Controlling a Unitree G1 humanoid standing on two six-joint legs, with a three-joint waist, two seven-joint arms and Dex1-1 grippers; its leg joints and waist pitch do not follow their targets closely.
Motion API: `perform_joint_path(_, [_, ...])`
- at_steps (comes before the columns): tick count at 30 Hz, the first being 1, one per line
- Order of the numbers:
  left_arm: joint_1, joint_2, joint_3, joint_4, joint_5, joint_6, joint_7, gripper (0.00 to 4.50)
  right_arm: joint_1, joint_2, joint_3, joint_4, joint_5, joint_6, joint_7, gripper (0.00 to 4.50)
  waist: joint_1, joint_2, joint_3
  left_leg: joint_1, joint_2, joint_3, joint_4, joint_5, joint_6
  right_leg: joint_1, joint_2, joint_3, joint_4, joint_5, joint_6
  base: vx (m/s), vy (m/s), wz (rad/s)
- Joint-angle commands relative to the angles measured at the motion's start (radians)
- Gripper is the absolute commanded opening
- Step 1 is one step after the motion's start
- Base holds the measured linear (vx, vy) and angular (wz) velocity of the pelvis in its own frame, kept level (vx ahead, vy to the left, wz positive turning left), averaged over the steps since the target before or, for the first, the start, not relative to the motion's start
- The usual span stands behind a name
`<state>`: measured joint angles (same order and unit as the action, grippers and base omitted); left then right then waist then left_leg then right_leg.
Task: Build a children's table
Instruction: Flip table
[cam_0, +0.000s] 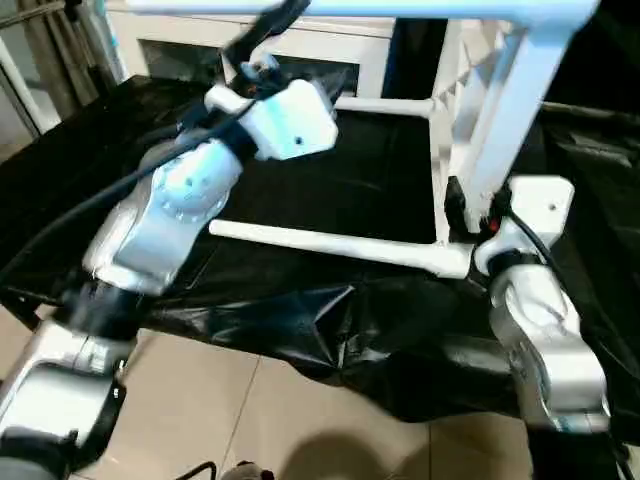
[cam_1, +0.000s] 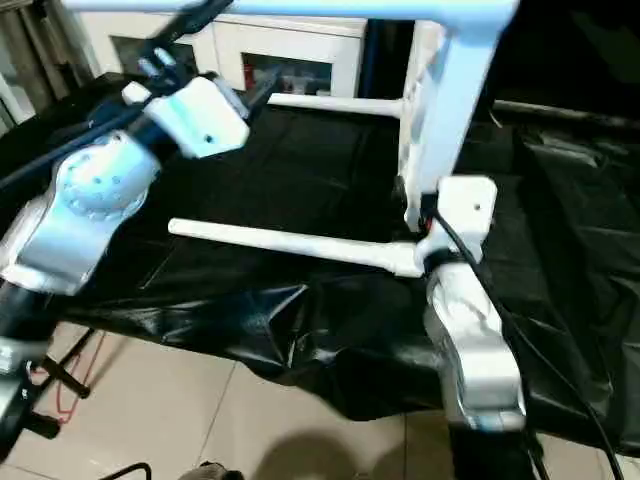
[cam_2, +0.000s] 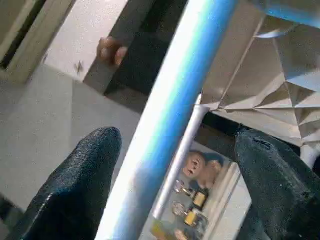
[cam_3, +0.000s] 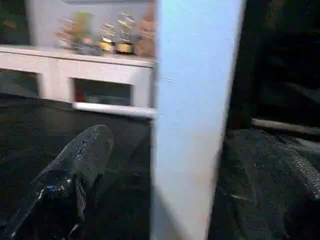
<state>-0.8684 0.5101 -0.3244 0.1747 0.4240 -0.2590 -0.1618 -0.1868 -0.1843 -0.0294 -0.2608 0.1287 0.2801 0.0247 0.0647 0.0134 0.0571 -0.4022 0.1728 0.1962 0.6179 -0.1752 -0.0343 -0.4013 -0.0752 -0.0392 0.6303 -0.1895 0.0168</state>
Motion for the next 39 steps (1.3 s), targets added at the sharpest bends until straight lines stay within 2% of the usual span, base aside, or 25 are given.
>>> perform_joint_path(1, [-0.054,0.012,-0.013,0.082,0.034,-0.048,0.011,4.08,0.017,-0.026,0.034,-0.049,0.033,-0.020,0.080,4.30,0.006,0.011,-0.071,0.032,0.046,-0.041,-0.087,-0.307,-0.071,0.031,-0.060,0.040,-0.078,-0.209,-0.122,0.000,0.000,0.00])
perform_joint_path(4, [-0.104,0.010,-0.022,0.168,0.048,-0.082,0.013,4.08,0.026,-0.025,0.047,-0.065,0.053,-0.012,0.119,4.30,0.005,0.010,-0.070,0.030,0.044,-0.042,-0.087,-0.319,-0.064,0.031,-0.061,0.039,-0.080,-0.222,-0.130,0.000,0.000,0.00])
perform_joint_path(6, [-0.137,0.009,-0.030,0.232,0.064,-0.096,0.020,4.08,0.019,-0.025,0.067,-0.075,0.059,-0.014,0.146,4.30,0.005,0.015,-0.070,0.032,0.046,-0.043,-0.086,-0.322,-0.063,0.029,-0.062,0.039,-0.080,-0.221,-0.147,0.000,0.000,0.00])
perform_joint_path(7, [-0.146,0.008,-0.031,0.250,0.071,-0.098,0.023,4.08,0.015,-0.024,0.074,-0.078,0.065,-0.014,0.157,4.30,0.005,0.012,-0.071,0.033,0.045,-0.042,-0.085,-0.327,-0.062,0.027,-0.061,0.039,-0.080,-0.218,-0.150,0.000,0.000,0.00])
perform_joint_path(10, [-0.187,0.001,-0.033,0.325,0.104,-0.101,0.058,4.08,0.006,-0.025,0.100,-0.099,0.110,-0.003,0.219,4.30,0.007,0.014,-0.071,0.033,0.047,-0.044,-0.086,-0.331,-0.061,0.029,-0.062,0.039,-0.079,-0.213,-0.154,0.000,0.000,0.00])
perform_joint_path(12, [-0.226,-0.005,-0.026,0.392,0.114,-0.113,0.080,4.08,0.005,-0.045,0.123,-0.108,0.143,0.003,0.284,4.30,0.011,0.020,-0.072,0.033,0.047,-0.045,-0.083,-0.321,-0.053,0.031,-0.063,0.039,-0.076,-0.181,-0.166,0.000,0.000,0.00])
perform_joint_path(13, [-0.248,-0.007,-0.025,0.428,0.123,-0.110,0.092,4.08,0.005,-0.050,0.127,-0.109,0.161,0.007,0.312,4.30,0.015,0.022,-0.073,0.034,0.048,-0.045,-0.083,-0.319,-0.054,0.031,-0.064,0.038,-0.075,-0.176,-0.168,0.000,0.000,0.00])
perform_joint_path(14, [-0.251,-0.008,-0.025,0.434,0.123,-0.110,0.093,4.08,0.005,-0.050,0.127,-0.109,0.165,0.008,0.316,4.30,0.014,0.019,-0.072,0.032,0.047,-0.044,-0.084,-0.319,-0.051,0.032,-0.062,0.039,-0.077,-0.172,-0.169,0.000,0.000,0.00])
perform_joint_path(15, [-0.278,-0.010,-0.023,0.477,0.134,-0.107,0.106,4.08,0.001,-0.049,0.122,-0.113,0.193,0.018,0.343,4.30,0.019,0.022,-0.072,0.033,0.047,-0.044,-0.083,-0.315,-0.049,0.031,-0.064,0.039,-0.076,-0.165,-0.176,0.000,0.000,0.00])
perform_joint_path(18, [-0.305,-0.012,-0.023,0.525,0.137,-0.115,0.115,4.08,-0.008,-0.050,0.119,-0.117,0.211,0.025,0.361,4.30,0.029,0.019,-0.072,0.034,0.048,-0.043,-0.081,-0.310,-0.049,0.032,-0.065,0.039,-0.076,-0.165,-0.184,0.000,0.000,0.00])
perform_joint_path(19, [-0.328,-0.014,-0.024,0.564,0.141,-0.120,0.123,4.08,-0.019,-0.049,0.117,-0.116,0.221,0.026,0.372,4.30,0.030,0.024,-0.072,0.034,0.049,-0.044,-0.082,-0.310,-0.050,0.032,-0.066,0.039,-0.074,-0.165,-0.186,0.000,0.000,0.00])
perform_joint_path(20, [-0.335,-0.015,-0.023,0.576,0.143,-0.123,0.126,4.08,-0.023,-0.049,0.117,-0.115,0.222,0.025,0.374,4.30,0.030,0.023,-0.071,0.033,0.047,-0.043,-0.082,-0.313,-0.049,0.030,-0.064,0.039,-0.078,-0.172,-0.183,0.000,0.000,0.00])
perform_joint_path(22, [-0.341,-0.018,-0.020,0.588,0.138,-0.125,0.122,3.78,-0.028,-0.047,0.115,-0.112,0.223,0.024,0.373,4.36,0.033,0.023,-0.071,0.032,0.049,-0.044,-0.083,-0.305,-0.052,0.032,-0.067,0.039,-0.076,-0.168,-0.185,0.000,0.000,0.00])
perform_joint_path(27, [-0.378,-0.032,-0.015,0.674,0.117,-0.152,0.099,3.38,-0.050,-0.040,0.107,-0.100,0.235,0.022,0.381,4.36,0.041,0.024,-0.074,0.032,0.049,-0.044,-0.082,-0.289,-0.049,0.034,-0.068,0.038,-0.073,-0.146,-0.189,0.000,0.000,0.00])
perform_joint_path(32, [-0.391,-0.038,-0.015,0.719,0.109,-0.160,0.078,3.13,-0.054,-0.029,0.110,-0.108,0.259,0.028,0.390,4.36,0.047,0.024,-0.072,0.033,0.051,-0.044,-0.083,-0.300,-0.050,0.032,-0.070,0.039,-0.075,-0.160,-0.191,0.000,0.000,0.00])
perform_joint_path(33, [-0.392,-0.039,-0.015,0.726,0.108,-0.161,0.077,2.94,-0.054,-0.029,0.111,-0.109,0.261,0.028,0.392,4.36,0.049,0.024,-0.072,0.034,0.052,-0.044,-0.083,-0.303,-0.050,0.031,-0.070,0.039,-0.075,-0.163,-0.191,0.000,0.000,0.00])
perform_joint_path(39, [-0.415,-0.044,-0.009,0.781,0.090,-0.139,0.025,2.52,-0.057,-0.021,0.109,-0.092,0.258,0.021,0.390,4.36,0.051,0.023,-0.070,0.033,0.050,-0.045,-0.085,-0.320,-0.054,0.030,-0.074,0.040,-0.080,-0.206,-0.184,0.000,0.000,0.00])
